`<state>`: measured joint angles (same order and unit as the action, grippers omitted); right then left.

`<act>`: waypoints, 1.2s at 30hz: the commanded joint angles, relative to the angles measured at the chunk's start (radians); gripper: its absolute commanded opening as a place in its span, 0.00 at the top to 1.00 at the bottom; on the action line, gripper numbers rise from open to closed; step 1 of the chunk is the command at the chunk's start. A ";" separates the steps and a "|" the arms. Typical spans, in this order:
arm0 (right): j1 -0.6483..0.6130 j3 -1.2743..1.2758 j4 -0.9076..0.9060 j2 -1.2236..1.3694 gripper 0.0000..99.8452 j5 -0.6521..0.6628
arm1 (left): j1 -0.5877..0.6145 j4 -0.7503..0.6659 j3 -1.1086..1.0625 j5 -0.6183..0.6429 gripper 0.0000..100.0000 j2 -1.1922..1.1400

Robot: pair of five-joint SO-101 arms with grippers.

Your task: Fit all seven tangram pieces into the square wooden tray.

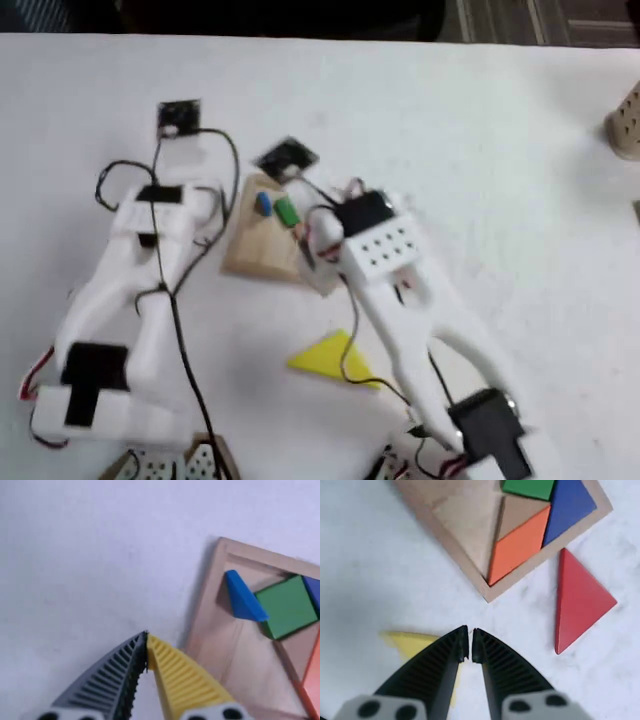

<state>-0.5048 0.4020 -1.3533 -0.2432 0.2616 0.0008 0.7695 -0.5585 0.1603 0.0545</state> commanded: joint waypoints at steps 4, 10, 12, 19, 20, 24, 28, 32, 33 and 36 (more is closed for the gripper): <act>0.134 0.193 0.171 -0.148 0.98 -0.003 | -0.064 -0.003 -0.018 0.000 0.96 0.125; 0.142 0.252 0.229 -0.168 0.98 -0.002 | -0.147 -0.009 -0.011 0.044 0.80 0.087; 0.142 0.258 0.246 -0.168 0.98 -0.002 | -0.174 -0.014 -0.008 0.104 0.78 0.074; 0.142 0.258 0.248 -0.168 0.98 0.000 | -0.203 -0.029 0.106 0.135 0.76 -0.071; 0.142 0.259 0.248 -0.168 0.98 0.000 | -0.191 -0.025 0.141 0.135 0.76 -0.110; 0.142 0.259 0.248 -0.168 0.98 0.000 | -0.160 0.034 0.284 0.132 0.76 -0.231; 0.142 0.259 0.248 -0.168 0.98 0.000 | -0.160 0.117 0.371 0.130 0.76 -0.288; 0.142 0.259 0.248 -0.168 0.98 -0.003 | -0.163 0.117 0.376 0.130 0.78 -0.303; 0.142 0.259 0.248 -0.168 0.98 -0.003 | -0.165 0.117 0.376 0.130 0.80 -0.303; 0.142 0.259 0.248 -0.168 0.98 -0.005 | -0.166 0.115 0.376 0.130 0.87 -0.305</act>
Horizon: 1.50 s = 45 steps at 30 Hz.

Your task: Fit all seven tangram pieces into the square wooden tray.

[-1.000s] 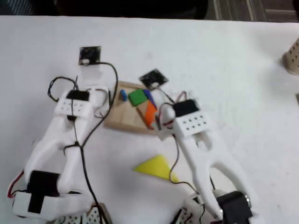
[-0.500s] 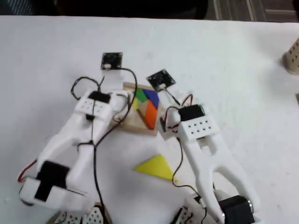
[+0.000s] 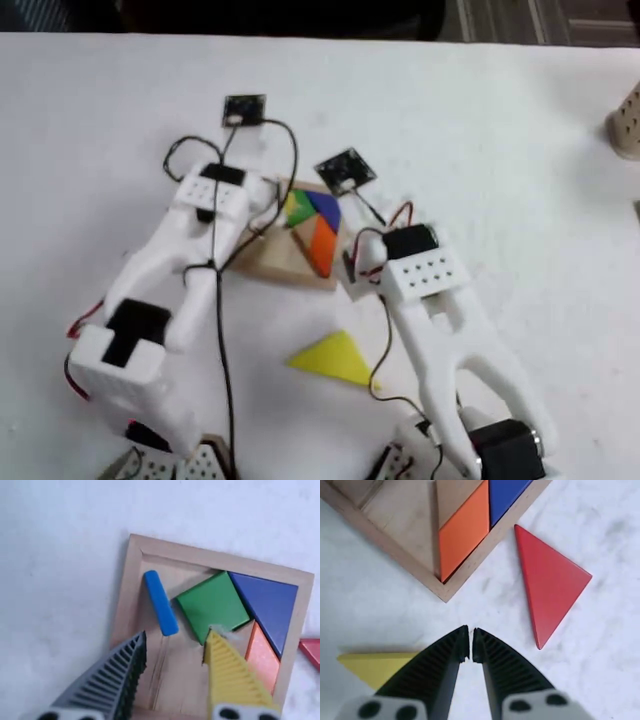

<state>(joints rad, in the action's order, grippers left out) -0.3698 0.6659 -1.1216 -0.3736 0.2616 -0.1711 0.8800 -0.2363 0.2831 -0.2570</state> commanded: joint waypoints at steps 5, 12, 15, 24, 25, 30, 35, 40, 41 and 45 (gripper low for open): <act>0.007 -0.005 0.015 -0.038 0.98 -0.005 | 0.007 -0.023 0.052 0.008 0.89 0.005; 0.007 -0.003 0.010 -0.038 0.98 -0.008 | 0.007 -0.026 0.089 0.008 0.89 -0.064; 0.007 -0.003 0.010 -0.038 0.98 -0.008 | 0.007 -0.006 0.127 0.008 0.89 -0.093; 0.007 0.005 0.012 -0.038 0.98 -0.005 | 0.007 0.002 0.144 0.008 0.90 -0.102; 0.005 0.009 0.013 -0.039 0.98 -0.005 | 0.007 -0.002 0.144 0.008 0.91 -0.102; -0.008 0.011 0.010 -0.039 0.98 -0.005 | 0.007 -0.021 0.144 0.006 0.97 -0.102; -0.016 0.012 0.010 -0.039 0.98 -0.006 | 0.018 -0.023 0.146 0.006 0.98 -0.099; -0.016 0.012 0.010 -0.039 0.98 -0.006 | 0.038 -0.017 0.161 0.009 0.98 -0.099; -0.016 0.012 0.010 -0.039 0.98 -0.005 | 0.044 -0.017 0.166 0.011 0.98 -0.099; -0.008 0.012 0.010 -0.039 0.98 -0.002 | 0.091 0.000 0.172 0.009 0.98 -0.065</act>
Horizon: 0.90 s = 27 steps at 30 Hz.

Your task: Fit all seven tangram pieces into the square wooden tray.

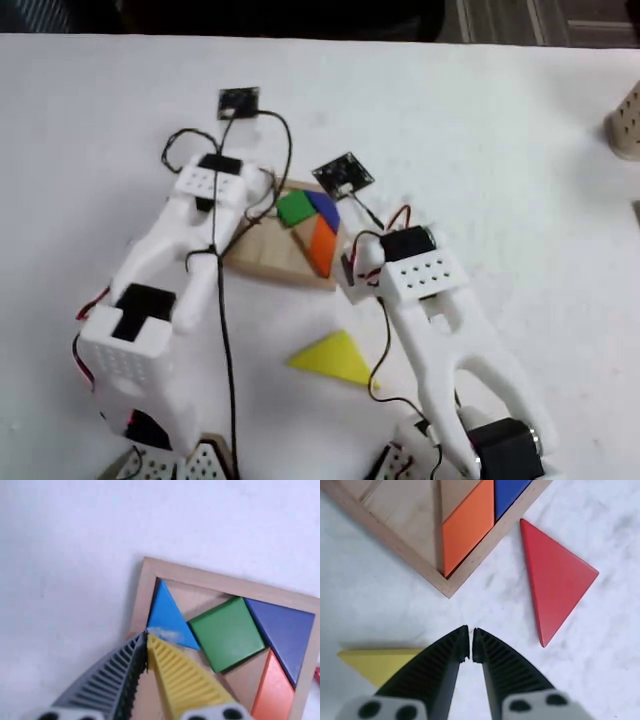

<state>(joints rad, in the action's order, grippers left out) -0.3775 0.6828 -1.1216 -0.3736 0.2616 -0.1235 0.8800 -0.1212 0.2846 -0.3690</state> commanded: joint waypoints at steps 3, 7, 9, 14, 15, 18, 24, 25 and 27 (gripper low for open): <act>-0.001 -0.005 0.010 -0.039 0.98 -0.002 | 0.067 0.021 0.015 0.003 0.98 0.117; -0.001 -0.005 0.010 -0.039 0.98 -0.002 | 0.016 -0.040 -0.129 -0.103 0.98 0.194; -0.001 -0.005 0.010 -0.039 0.98 -0.002 | -0.025 -0.075 -0.190 -0.150 0.98 0.220; -0.001 -0.005 0.010 -0.038 0.98 -0.002 | -0.056 -0.121 -0.238 -0.160 0.96 0.257; -0.001 -0.005 0.012 -0.038 0.98 -0.002 | -0.044 -0.132 -0.238 -0.158 0.93 0.262; -0.001 -0.005 0.013 -0.038 0.98 -0.002 | -0.015 -0.160 -0.238 -0.124 0.79 0.265; -0.005 0.002 0.015 -0.038 0.98 -0.002 | -0.008 -0.166 -0.161 -0.308 0.70 0.223; -0.007 0.005 0.015 -0.038 0.98 -0.002 | -0.008 -0.149 -0.132 -0.345 0.72 0.196; -0.007 0.008 0.016 -0.038 0.98 -0.002 | -0.008 -0.095 -0.068 -0.402 0.73 0.137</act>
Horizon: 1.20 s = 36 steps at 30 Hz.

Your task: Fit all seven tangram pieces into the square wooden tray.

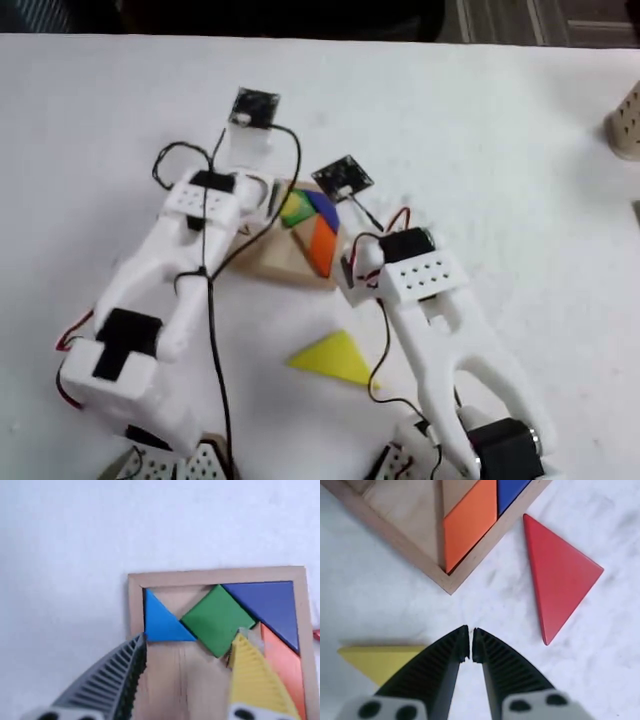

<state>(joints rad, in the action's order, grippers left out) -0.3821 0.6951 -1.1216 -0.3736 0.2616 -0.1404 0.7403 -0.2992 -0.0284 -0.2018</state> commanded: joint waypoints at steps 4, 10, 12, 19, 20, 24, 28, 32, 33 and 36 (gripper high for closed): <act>-0.002 -0.002 0.039 -0.038 0.98 0.000 | 0.016 0.160 0.265 -0.098 0.73 -0.125; -0.002 0.000 0.047 -0.038 0.98 0.000 | 0.096 0.233 0.448 0.284 0.73 -0.242; -0.002 0.000 0.047 -0.038 0.98 0.000 | 0.130 0.262 0.514 0.318 0.73 -0.272; -0.002 0.000 0.050 -0.038 0.98 0.000 | 0.143 0.336 0.631 0.311 0.76 -0.346; -0.002 0.000 0.050 -0.038 0.98 0.000 | 0.134 0.333 0.635 0.290 0.79 -0.352; -0.002 0.000 0.050 -0.038 0.98 0.000 | 0.096 0.328 0.663 0.181 0.95 -0.387; -0.002 0.000 0.050 -0.038 0.98 0.000 | 0.059 0.330 0.697 0.150 0.96 -0.440; -0.002 0.000 0.050 -0.038 0.98 0.000 | 0.027 0.336 0.700 0.147 0.97 -0.453; -0.002 0.000 0.050 -0.038 0.98 0.000 | 0.019 0.336 0.698 0.147 0.97 -0.453; -0.002 0.000 0.050 -0.038 0.98 0.000 | -0.004 0.336 0.695 0.147 0.97 -0.456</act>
<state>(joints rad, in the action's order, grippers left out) -0.3805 0.7012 -1.0909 -0.3736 0.2616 -0.1097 1.0656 0.3452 0.1343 -0.6713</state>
